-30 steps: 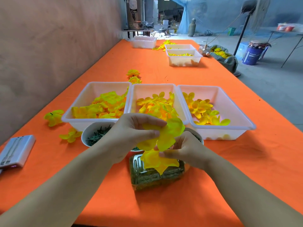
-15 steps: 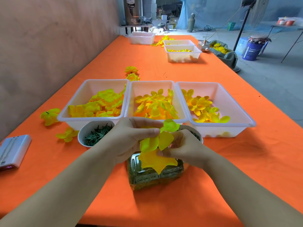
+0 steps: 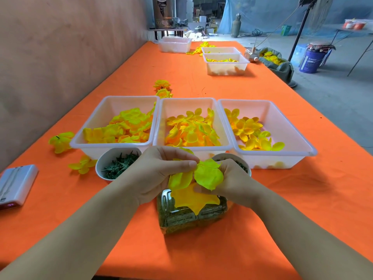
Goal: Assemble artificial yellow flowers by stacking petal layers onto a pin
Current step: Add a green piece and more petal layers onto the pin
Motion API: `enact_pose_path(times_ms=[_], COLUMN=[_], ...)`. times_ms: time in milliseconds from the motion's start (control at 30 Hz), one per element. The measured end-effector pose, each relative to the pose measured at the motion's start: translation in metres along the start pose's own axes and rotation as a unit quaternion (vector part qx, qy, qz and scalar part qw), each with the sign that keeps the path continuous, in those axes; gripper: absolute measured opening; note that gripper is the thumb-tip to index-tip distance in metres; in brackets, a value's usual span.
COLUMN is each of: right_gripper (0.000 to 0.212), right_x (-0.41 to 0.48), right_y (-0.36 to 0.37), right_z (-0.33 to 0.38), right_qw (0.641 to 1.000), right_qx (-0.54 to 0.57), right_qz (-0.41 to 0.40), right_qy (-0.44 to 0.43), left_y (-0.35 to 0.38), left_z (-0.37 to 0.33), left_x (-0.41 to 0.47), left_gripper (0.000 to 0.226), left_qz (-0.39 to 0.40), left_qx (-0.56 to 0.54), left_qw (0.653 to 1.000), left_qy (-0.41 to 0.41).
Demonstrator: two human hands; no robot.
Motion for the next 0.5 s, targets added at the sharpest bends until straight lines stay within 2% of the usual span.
enact_pose_path(times_ms=[100, 233, 333, 433, 500], right_gripper=[0.047, 0.047, 0.042, 0.021, 0.02], right_x=[0.001, 0.003, 0.003, 0.003, 0.003], right_y=[-0.001, -0.004, -0.002, -0.003, -0.005], right_z=[0.0, -0.005, -0.005, -0.004, -0.005], right_qw=[1.0, 1.0, 1.0, 1.0, 1.0], right_qx=[-0.01, -0.01, 0.002, 0.002, -0.006], right_qz=[0.002, -0.009, -0.004, -0.009, -0.019], right_qy=[-0.005, -0.015, -0.01, -0.01, -0.016], left_y=[0.001, -0.001, -0.002, -0.003, -0.002], left_z=[-0.007, -0.019, -0.021, -0.019, -0.018], left_x=[-0.002, -0.003, -0.006, -0.01, -0.01], left_gripper=[0.028, 0.025, 0.022, 0.019, 0.021], left_qz=[-0.004, -0.005, -0.025, -0.048, -0.06], left_qx=[0.066, 0.147, 0.162, 0.163, 0.164], left_qw=[0.997, 0.986, 0.979, 0.976, 0.975], left_qy=[0.027, 0.079, 0.118, 0.135, 0.137])
Point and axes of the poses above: each hand's wrist, its own x-axis towards the middle knuckle, its own y-axis out of the palm, z = x × y, the point moved 9 cm from there along x, towards the middle knuckle, and after that the axes turned 6 degrees about y, right-handed, at the moved point
